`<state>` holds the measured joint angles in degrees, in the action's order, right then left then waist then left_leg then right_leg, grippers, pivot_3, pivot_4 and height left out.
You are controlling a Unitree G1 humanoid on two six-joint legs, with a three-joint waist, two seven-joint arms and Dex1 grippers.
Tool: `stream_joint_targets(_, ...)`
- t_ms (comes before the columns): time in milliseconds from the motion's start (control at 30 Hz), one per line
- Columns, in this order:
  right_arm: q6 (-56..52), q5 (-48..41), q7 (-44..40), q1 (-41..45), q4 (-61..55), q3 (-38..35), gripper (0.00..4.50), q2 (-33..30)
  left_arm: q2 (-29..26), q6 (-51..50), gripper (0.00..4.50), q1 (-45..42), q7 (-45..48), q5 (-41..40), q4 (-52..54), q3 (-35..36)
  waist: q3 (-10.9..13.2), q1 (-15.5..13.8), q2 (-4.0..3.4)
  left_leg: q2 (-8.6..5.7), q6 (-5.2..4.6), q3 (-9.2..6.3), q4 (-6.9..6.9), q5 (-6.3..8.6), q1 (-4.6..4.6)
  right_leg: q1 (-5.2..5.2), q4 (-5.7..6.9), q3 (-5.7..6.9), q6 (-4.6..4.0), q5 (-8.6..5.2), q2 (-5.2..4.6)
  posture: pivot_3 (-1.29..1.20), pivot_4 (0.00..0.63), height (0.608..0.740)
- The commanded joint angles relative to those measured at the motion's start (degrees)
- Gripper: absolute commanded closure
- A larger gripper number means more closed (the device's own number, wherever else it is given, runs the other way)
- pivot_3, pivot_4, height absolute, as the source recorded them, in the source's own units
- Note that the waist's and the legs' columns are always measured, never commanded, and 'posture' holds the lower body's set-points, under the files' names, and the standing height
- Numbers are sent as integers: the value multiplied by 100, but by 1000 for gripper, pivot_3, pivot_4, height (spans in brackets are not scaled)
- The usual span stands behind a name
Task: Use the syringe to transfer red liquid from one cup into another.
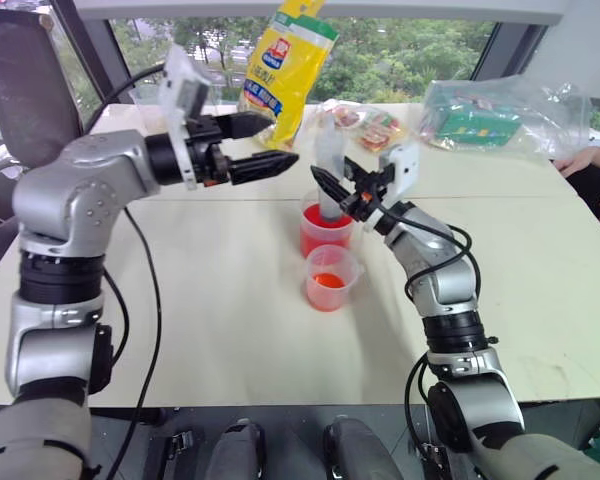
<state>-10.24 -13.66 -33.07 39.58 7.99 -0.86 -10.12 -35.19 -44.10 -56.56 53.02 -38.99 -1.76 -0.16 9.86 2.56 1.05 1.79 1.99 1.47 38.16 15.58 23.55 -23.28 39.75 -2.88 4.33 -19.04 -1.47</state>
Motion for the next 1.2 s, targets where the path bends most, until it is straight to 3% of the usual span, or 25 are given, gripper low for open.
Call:
stream_joint_targets(33,168,-6,23,10,-208,21,3087,-23,136,174,0,-280,167,143,-143,-54,0,4,0,0,1,0,0,-1,-1,0,1,0,0,0,1,0,150,740)
stream_joint_targets(600,54,-38,-13,-119,-635,241,3087,-127,978,543,0,-716,689,706,-1080,-367,0,-4,0,0,6,-1,2,-4,-3,-2,13,-1,0,0,1,0,150,740)
stream_joint_targets(733,25,-42,-18,-167,-704,273,3087,-161,1131,661,1292,-788,734,843,-1314,-375,0,-1,0,0,5,-1,2,-4,-3,-3,14,-1,0,0,2,0,150,740)
stream_joint_targets(933,-28,-53,-32,-199,-753,292,3087,-205,1204,706,4345,-820,785,935,-1401,-322,0,-1,0,0,5,-1,2,-4,-4,-3,15,-1,0,0,2,0,150,740)
stream_joint_targets(1200,-160,-103,-88,-241,-667,304,3087,-204,1192,717,4438,-1036,751,916,-1401,-159,0,-6,0,0,5,-1,3,-4,-4,-3,15,-1,0,0,1,0,150,740)
